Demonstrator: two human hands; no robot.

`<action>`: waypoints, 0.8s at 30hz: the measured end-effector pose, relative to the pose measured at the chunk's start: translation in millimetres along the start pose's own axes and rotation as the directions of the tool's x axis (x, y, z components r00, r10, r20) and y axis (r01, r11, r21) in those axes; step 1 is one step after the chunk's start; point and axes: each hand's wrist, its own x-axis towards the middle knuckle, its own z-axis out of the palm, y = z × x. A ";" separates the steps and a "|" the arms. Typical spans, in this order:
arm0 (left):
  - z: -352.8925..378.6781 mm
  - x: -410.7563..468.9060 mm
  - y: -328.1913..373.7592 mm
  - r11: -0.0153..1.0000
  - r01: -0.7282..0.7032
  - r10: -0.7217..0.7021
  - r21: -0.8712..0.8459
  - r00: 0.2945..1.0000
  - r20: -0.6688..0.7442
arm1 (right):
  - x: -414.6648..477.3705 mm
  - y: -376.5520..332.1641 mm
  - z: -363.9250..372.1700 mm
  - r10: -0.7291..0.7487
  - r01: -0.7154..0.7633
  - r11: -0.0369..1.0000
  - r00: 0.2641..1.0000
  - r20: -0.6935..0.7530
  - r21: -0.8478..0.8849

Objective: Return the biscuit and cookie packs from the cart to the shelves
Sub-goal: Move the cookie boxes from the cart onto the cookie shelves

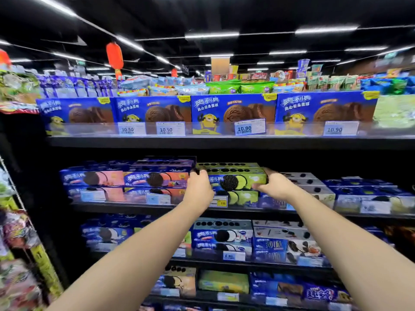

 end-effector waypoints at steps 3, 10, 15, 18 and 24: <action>1.5 -4.8 1.4 0.961 -0.145 0.170 0.237 0.981 -0.091 | -0.8 -2.2 5.8 0.023 -0.023 1.000 0.999 -0.040 -0.003; 19.3 -18.8 -11.8 0.876 -0.366 0.409 0.314 0.909 -0.082 | -6.6 -6.9 30.8 0.118 -0.182 0.945 0.965 -0.236 -0.272; 20.4 -21.9 -13.8 0.884 -0.345 0.385 0.315 0.920 -0.075 | -20.8 -12.1 35.6 0.011 -0.167 0.900 0.932 -0.361 -0.402; 20.2 -32.6 -15.7 0.864 -0.394 0.435 0.313 0.898 -0.069 | -35.0 -18.3 35.4 -0.032 -0.157 0.887 0.917 -0.397 -0.434; 20.3 -73.1 -29.2 0.821 -0.490 0.520 0.292 0.854 -0.029 | -84.4 -30.3 57.3 -0.059 -0.110 0.901 0.927 -0.370 -0.420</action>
